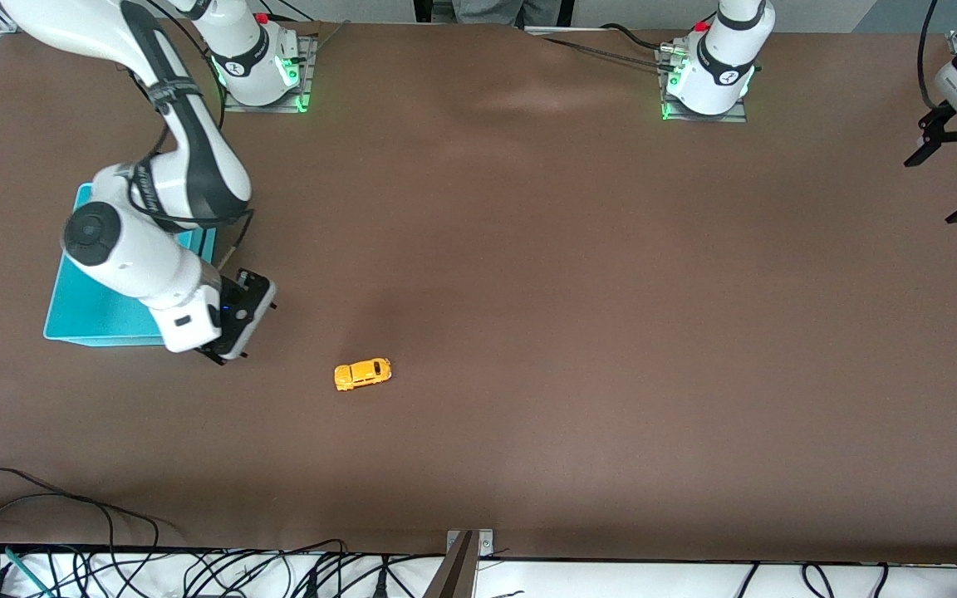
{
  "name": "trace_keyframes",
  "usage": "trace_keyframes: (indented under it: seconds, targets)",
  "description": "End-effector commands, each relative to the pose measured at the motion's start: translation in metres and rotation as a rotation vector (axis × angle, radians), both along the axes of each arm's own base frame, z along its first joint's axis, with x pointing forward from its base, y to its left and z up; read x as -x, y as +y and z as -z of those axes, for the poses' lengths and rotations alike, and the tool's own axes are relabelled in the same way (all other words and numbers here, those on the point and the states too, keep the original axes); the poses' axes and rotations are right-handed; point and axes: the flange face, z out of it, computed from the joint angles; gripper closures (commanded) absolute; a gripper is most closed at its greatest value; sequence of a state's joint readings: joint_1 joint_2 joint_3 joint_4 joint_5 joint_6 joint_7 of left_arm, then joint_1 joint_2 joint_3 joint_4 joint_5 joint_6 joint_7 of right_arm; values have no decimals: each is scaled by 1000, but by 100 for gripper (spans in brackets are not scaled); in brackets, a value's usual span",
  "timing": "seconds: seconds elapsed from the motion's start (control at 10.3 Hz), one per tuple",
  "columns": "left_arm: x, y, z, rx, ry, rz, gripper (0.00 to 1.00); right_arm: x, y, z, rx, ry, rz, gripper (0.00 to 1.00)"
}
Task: Wind up and store yellow beetle car
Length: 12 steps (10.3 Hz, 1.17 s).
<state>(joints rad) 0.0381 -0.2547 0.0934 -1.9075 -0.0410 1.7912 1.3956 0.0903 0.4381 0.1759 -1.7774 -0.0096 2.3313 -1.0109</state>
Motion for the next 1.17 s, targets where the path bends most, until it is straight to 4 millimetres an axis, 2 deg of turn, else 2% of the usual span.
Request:
trace_keyframes:
  seconds: [0.0,0.19,0.39,0.49,0.68,0.78,0.87,1.07]
  targets:
    - [5,-13,-33,-10,70,-242,0,-11,51,23,43,-95,-160,0]
    - [7,-31,-53,-4,128,-474,0,-16,85,47,53,-149,-235,0]
    - [12,-60,-56,-7,171,-762,0,-17,104,72,23,-192,-247,0]
    - [14,-76,-54,-18,185,-843,0,-15,111,82,13,-202,-253,0]
    - [13,-88,-55,-28,219,-1017,0,-8,118,110,21,-179,-278,0]
    - [0,-88,-61,-41,244,-1070,0,-8,119,118,22,-201,-293,0]
    - [-8,-84,-65,-37,247,-1079,0,-7,120,130,22,-198,-298,0]
    - [-9,-83,-64,-32,252,-1089,0,-7,117,137,22,-204,-305,0]
